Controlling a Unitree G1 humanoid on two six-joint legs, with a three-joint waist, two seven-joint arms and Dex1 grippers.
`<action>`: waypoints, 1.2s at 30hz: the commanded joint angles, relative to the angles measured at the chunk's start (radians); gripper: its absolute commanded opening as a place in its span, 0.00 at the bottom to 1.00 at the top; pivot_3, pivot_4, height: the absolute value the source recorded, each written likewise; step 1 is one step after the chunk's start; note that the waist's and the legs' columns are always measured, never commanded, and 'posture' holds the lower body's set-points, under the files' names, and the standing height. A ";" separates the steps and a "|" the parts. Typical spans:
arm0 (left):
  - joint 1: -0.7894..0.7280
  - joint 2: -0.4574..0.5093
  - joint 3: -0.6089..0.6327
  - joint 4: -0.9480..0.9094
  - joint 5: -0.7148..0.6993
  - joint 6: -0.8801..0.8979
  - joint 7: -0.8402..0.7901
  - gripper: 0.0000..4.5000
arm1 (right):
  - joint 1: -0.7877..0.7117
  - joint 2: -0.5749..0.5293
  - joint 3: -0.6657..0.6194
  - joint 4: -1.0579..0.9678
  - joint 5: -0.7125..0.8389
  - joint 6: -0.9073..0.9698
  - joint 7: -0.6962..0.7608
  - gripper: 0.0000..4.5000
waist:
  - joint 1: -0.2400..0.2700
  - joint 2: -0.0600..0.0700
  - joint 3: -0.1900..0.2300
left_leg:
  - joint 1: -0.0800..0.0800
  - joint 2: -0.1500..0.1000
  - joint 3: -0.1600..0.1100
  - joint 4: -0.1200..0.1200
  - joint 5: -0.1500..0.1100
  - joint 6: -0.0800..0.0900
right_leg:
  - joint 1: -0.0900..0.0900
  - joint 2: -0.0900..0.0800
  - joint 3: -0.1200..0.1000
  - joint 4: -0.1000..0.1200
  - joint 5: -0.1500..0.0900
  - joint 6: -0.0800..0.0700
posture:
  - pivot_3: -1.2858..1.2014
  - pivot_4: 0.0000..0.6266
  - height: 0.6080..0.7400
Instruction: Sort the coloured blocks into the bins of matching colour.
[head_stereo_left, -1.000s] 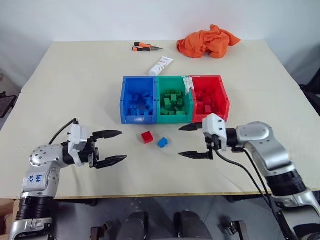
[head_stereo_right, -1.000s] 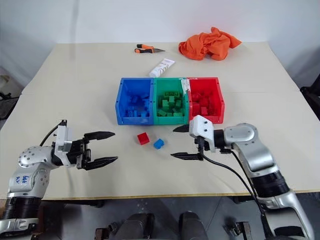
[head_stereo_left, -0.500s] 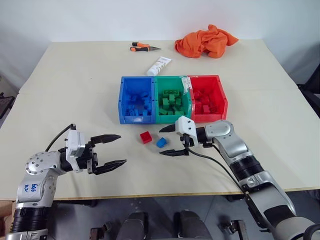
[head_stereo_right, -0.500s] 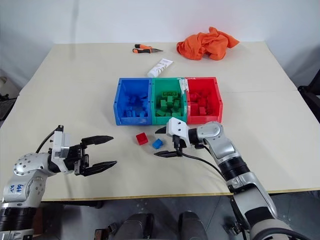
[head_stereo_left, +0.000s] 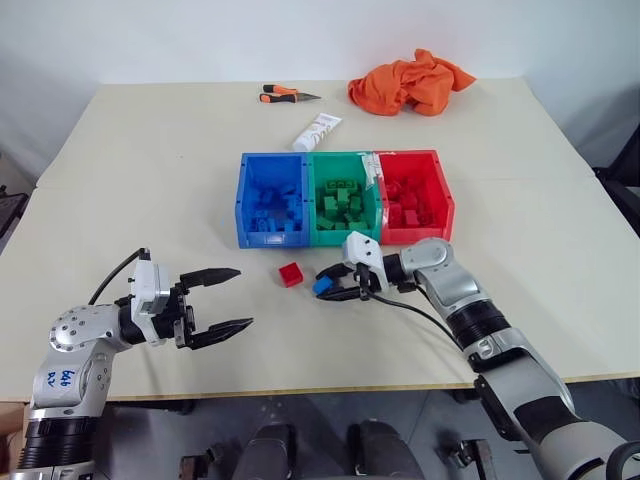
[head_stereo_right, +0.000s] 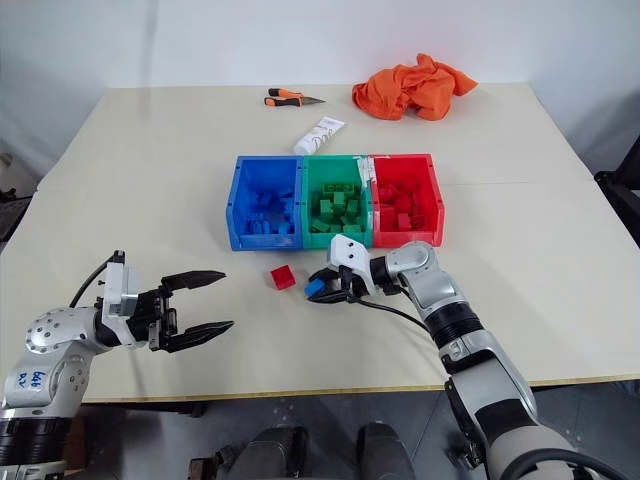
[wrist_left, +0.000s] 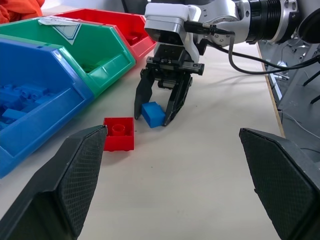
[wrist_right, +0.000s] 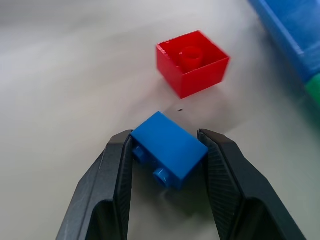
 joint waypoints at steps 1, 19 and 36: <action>-0.017 -0.001 0.012 -0.001 -0.013 -0.019 0.006 1.00 | -0.051 0.022 -0.061 -0.098 0.045 0.052 -0.055 0.36 | 0.000 0.000 0.000 | 0.000 0.000 0.000 0.000 0.000 0.000 | 0.000 0.000 0.000 0.000 0.000 0.000 | 0.52 0.24 1.00; -0.076 -0.014 -0.004 0.080 0.001 -0.066 0.011 1.00 | -0.493 0.212 -0.143 0.448 -0.083 -0.158 -0.472 0.86 | -0.028 0.000 0.000 | 0.001 -0.001 -0.001 -0.001 0.000 -0.001 | -0.001 0.000 0.000 0.010 0.000 0.000 | 0.52 0.24 1.00; 0.004 0.028 0.005 0.006 0.010 0.052 0.107 1.00 | 0.086 -0.295 -0.230 -0.385 0.287 0.101 0.201 0.86 | 0.004 0.000 0.000 | -0.001 -0.001 -0.003 -0.001 0.000 0.000 | 0.000 0.000 0.001 0.005 0.000 0.000 | 0.52 0.24 1.00</action>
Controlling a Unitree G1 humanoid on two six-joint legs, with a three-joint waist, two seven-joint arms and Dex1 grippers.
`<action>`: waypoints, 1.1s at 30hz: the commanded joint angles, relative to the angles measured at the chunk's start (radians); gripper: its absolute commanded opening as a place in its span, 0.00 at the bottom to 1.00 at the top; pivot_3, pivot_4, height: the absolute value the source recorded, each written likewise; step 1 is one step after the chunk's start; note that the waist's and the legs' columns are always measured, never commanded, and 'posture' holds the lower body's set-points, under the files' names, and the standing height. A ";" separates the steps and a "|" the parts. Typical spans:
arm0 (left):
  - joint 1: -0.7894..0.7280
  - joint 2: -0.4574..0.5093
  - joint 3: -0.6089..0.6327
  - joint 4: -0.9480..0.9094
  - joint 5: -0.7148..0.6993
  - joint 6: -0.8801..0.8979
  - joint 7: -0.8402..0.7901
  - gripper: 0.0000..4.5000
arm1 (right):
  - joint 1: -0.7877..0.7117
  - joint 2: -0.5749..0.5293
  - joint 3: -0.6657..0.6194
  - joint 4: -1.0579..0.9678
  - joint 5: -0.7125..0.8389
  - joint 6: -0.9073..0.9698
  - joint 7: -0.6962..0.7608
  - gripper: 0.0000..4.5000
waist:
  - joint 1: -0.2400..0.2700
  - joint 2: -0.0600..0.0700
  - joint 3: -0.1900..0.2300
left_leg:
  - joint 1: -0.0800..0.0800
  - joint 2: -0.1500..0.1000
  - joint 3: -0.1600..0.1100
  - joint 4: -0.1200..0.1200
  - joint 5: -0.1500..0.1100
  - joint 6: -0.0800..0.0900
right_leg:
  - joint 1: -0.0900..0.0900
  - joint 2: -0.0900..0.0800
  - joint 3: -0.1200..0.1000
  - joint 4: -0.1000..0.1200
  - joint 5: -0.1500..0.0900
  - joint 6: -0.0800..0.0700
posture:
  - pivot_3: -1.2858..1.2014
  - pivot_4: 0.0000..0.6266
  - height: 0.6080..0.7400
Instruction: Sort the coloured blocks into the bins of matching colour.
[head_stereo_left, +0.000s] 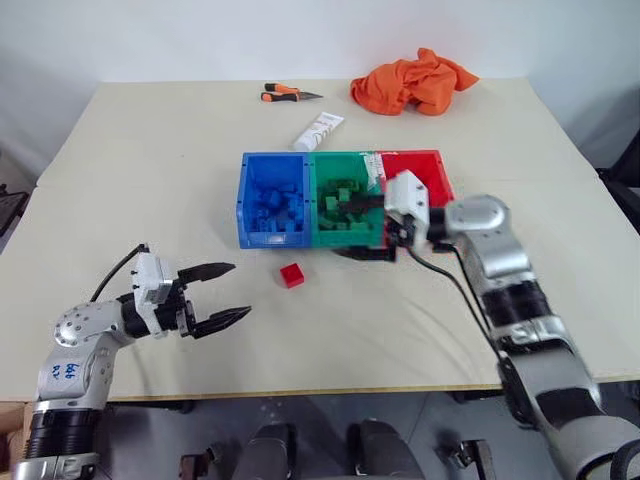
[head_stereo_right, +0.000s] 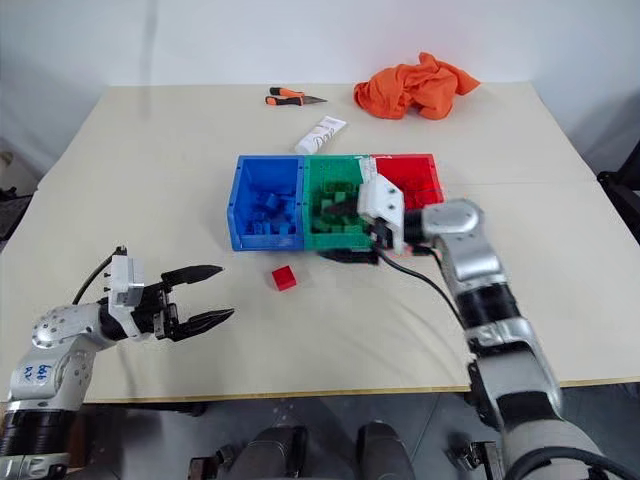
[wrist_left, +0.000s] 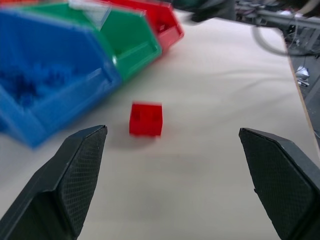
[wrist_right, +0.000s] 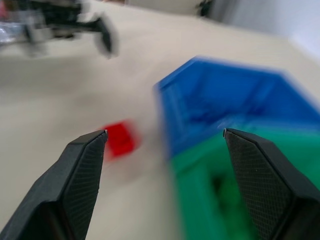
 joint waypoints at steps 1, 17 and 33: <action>0.036 0.029 0.029 -0.070 -0.004 0.039 0.037 1.00 | 0.081 -0.119 -0.072 -0.146 0.101 0.091 0.092 0.86 | 0.000 0.000 0.000 | 0.000 0.000 0.000 0.000 0.000 0.000 | 0.000 0.000 0.000 -0.003 0.000 0.000 | 0.52 0.24 1.00; 0.072 0.010 -0.051 -0.320 0.058 0.339 0.372 1.00 | 0.332 -0.324 -0.259 -0.281 0.137 0.208 -0.053 0.86 | 0.028 0.000 0.000 | 0.000 0.000 0.003 0.001 0.000 0.001 | 0.003 0.000 0.003 -0.009 0.000 -0.001 | 0.52 0.24 1.00; -0.261 -0.211 -0.361 0.095 0.318 0.076 0.361 1.00 | 0.495 -0.318 -0.350 -0.459 0.182 0.261 -0.203 0.86 | 0.033 0.000 0.000 | 0.000 0.000 0.005 0.002 0.000 0.001 | 0.003 0.001 0.002 -0.007 0.000 0.000 | 0.52 0.24 1.00</action>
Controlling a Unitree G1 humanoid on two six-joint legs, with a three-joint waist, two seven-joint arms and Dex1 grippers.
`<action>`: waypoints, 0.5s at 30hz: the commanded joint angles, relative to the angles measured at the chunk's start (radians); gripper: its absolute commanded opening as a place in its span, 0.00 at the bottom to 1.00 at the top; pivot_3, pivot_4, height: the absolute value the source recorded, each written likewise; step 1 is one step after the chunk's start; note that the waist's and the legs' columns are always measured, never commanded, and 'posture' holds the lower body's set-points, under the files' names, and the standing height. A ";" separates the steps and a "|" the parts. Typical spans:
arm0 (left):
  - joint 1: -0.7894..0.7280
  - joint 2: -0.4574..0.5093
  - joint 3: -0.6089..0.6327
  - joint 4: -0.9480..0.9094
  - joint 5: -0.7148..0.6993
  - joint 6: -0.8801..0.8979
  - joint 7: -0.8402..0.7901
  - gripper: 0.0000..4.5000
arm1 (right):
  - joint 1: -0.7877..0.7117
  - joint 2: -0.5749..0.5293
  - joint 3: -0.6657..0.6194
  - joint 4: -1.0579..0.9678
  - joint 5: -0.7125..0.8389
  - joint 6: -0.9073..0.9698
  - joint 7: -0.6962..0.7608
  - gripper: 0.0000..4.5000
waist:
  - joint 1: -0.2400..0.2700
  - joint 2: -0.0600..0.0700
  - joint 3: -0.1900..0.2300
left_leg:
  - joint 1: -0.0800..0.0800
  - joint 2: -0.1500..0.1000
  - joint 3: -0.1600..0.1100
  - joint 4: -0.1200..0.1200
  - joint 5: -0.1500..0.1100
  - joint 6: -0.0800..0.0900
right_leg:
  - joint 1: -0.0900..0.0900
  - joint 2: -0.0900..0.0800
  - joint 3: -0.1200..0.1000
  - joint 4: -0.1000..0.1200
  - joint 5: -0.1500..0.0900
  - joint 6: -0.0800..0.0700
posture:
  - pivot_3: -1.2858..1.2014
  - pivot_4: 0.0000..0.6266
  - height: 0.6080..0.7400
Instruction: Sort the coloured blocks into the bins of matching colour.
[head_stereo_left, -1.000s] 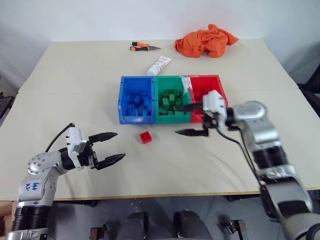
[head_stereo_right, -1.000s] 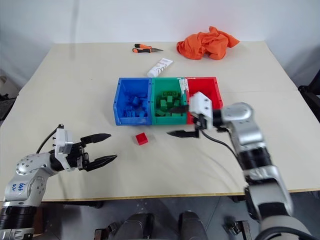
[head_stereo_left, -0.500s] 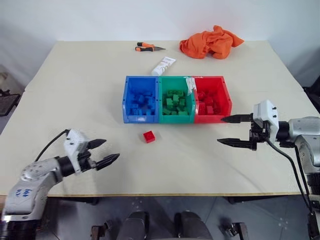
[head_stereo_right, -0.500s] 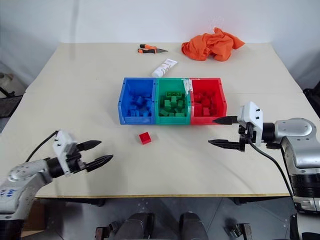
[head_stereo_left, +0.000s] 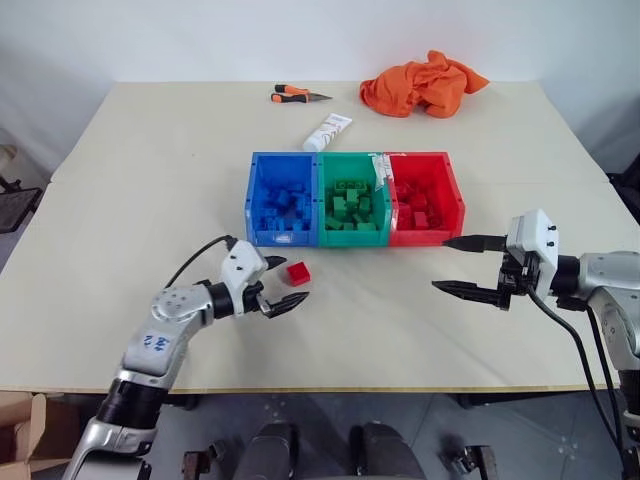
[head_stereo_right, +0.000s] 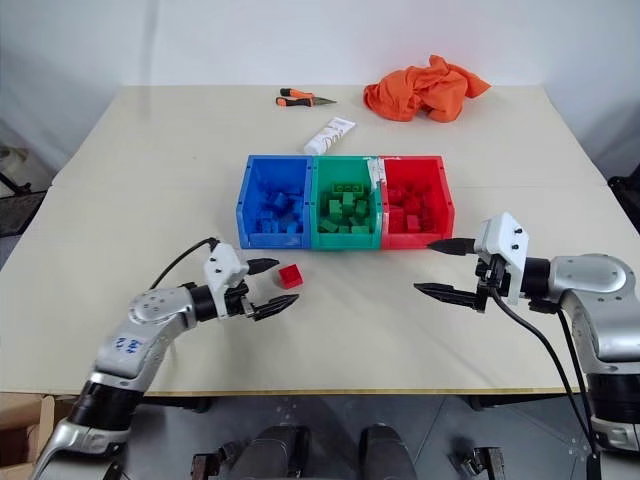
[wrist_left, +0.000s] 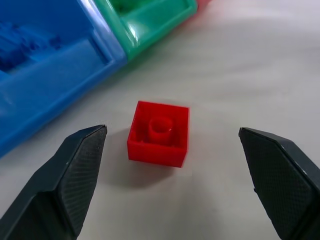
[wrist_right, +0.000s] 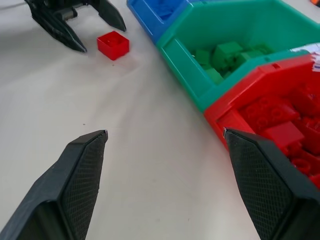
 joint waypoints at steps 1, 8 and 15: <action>-0.062 -0.045 -0.032 0.099 0.035 -0.080 -0.030 1.00 | 0.042 -0.003 -0.064 -0.085 0.040 0.019 -0.046 0.86 | 0.004 0.000 0.000 | 0.000 0.000 0.000 0.000 0.000 0.000 | 0.000 0.000 0.000 0.000 0.000 0.000 | 0.52 0.24 1.00; -0.119 -0.066 -0.036 0.167 0.046 -0.089 -0.069 0.65 | 0.100 -0.010 -0.105 -0.140 0.057 0.038 -0.104 0.87 | 0.017 0.000 0.000 | 0.000 0.000 0.000 0.001 0.000 0.000 | 0.000 0.000 0.000 0.000 0.000 0.000 | 0.52 0.24 1.00; -0.133 -0.096 -0.049 0.103 0.024 -0.053 -0.092 0.33 | 0.144 -0.014 -0.155 -0.164 0.065 0.044 -0.138 0.87 | 0.022 0.000 0.000 | 0.000 0.000 0.000 0.001 0.000 0.000 | 0.001 0.000 0.000 0.000 0.000 0.000 | 0.52 0.24 1.00</action>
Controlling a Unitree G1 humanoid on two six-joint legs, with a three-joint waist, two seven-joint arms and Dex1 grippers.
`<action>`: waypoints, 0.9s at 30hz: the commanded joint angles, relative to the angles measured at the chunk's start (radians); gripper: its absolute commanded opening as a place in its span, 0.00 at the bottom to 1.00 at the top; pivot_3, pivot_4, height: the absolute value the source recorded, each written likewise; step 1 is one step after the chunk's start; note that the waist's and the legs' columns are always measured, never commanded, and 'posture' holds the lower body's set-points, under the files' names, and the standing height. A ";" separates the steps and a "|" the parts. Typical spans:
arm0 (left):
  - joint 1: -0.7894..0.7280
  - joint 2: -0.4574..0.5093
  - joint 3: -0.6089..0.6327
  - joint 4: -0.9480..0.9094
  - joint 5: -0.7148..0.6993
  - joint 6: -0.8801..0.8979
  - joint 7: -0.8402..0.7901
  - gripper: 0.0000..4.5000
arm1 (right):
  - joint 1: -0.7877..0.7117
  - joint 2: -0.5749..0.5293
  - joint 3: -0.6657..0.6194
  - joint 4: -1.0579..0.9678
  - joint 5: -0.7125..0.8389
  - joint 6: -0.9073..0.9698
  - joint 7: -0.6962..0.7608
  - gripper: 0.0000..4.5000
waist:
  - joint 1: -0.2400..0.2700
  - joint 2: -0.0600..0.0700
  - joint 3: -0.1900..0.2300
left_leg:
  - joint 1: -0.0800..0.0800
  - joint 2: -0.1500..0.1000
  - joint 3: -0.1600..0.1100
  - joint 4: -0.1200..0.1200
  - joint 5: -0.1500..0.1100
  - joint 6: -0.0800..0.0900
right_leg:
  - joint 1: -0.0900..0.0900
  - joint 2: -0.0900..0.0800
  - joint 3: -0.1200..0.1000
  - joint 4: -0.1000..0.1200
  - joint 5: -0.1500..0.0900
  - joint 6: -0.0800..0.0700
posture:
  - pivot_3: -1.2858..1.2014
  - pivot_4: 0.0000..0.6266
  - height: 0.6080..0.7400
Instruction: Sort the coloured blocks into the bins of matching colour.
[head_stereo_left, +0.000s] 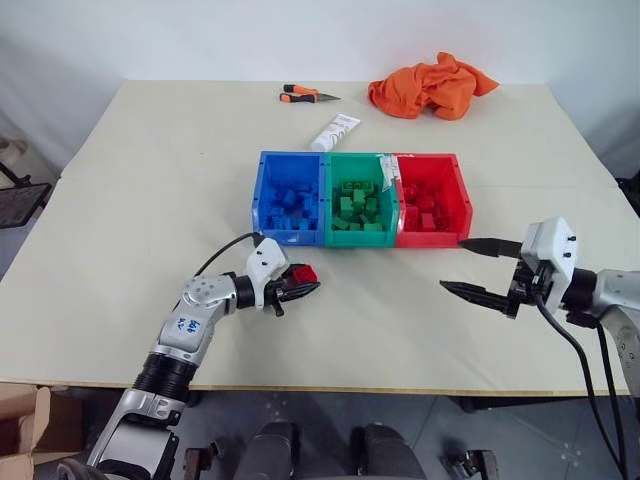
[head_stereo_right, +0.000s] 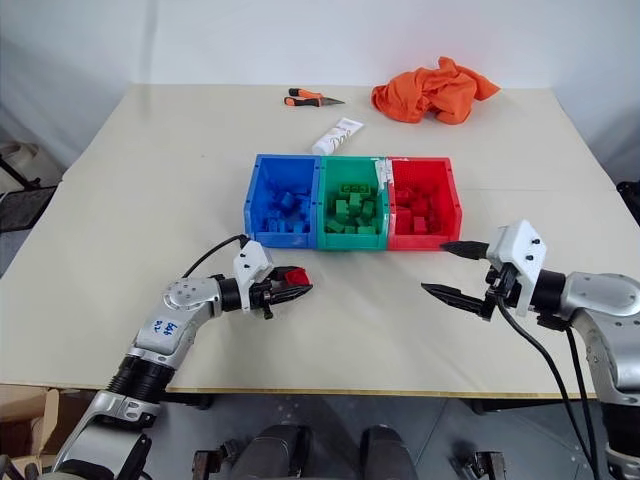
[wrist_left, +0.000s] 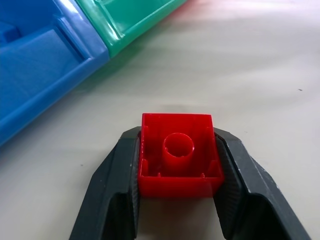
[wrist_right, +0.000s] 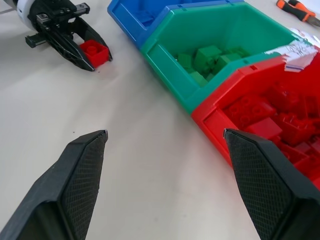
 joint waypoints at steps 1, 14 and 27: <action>-0.025 -0.043 -0.018 -0.072 -0.016 0.016 -0.006 0.33 | 0.009 -0.015 -0.060 -0.038 0.023 0.001 -0.026 0.87 | 0.000 0.000 0.000 | 0.000 0.000 0.000 0.000 0.000 0.000 | 0.000 0.000 0.000 0.000 0.000 0.000 | 0.52 0.24 1.00; -0.505 -0.489 -0.034 0.415 0.056 -0.196 0.181 0.33 | 0.113 0.017 -0.184 -0.137 0.063 0.023 -0.141 0.87 | 0.015 -0.002 0.001 | -0.002 -0.002 0.000 0.001 0.001 0.002 | 0.002 0.000 -0.002 0.000 0.001 0.002 | 0.52 0.24 1.00; -0.876 -0.593 0.051 1.032 0.158 -0.476 0.334 0.69 | 0.214 0.096 -0.255 -0.255 0.061 0.009 -0.302 0.87 | 0.004 -0.004 0.002 | 0.000 -0.001 0.008 -0.002 0.001 0.003 | -0.003 0.000 -0.003 0.003 0.001 0.002 | 0.52 0.24 1.00</action>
